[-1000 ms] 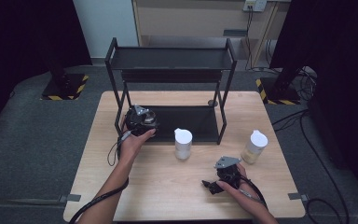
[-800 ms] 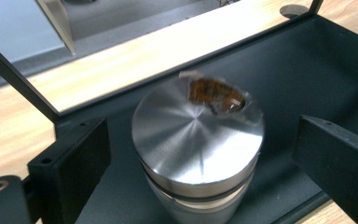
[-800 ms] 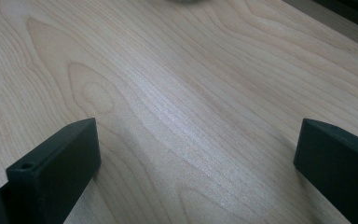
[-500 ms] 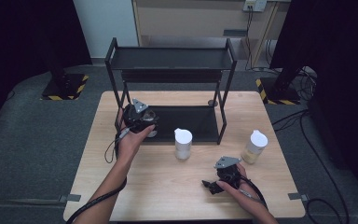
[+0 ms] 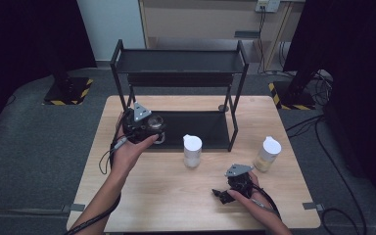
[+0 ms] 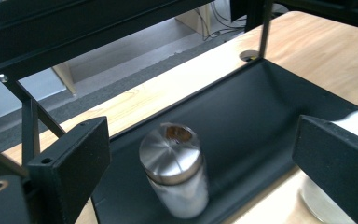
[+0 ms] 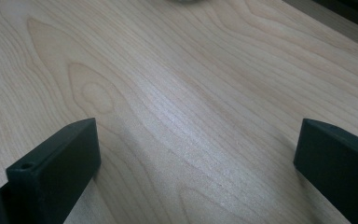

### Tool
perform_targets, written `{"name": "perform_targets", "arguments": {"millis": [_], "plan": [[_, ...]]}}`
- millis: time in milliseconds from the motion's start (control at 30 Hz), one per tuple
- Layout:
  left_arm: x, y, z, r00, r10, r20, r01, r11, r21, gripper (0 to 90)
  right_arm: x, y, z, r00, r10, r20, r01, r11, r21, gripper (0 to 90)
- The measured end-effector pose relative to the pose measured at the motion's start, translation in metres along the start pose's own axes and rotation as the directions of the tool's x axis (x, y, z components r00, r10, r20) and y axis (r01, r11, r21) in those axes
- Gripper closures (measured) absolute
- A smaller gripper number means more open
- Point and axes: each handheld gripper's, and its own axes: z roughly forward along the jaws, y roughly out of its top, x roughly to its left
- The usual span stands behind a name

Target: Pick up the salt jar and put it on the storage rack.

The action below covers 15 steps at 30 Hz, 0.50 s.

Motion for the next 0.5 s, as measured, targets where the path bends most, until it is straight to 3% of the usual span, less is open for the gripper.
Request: {"name": "perform_targets", "arguments": {"millis": [233, 500], "plan": [[-0.001, -0.001, -0.029, 0.9992, 0.016, 0.037, -0.015, 0.9998, -0.011, 3.3, 0.0, 0.0, 0.0, 1.0, 0.0, 0.0, 0.0, 1.0, 0.0, 1.0], [-0.001, -0.002, -0.049, 0.9983, 0.027, 0.051, -0.026, 0.9995, -0.019, 3.3, 0.0, 0.0, 0.0, 1.0, 0.0, 0.0, 0.0, 1.0, 0.0, 1.0]]}}
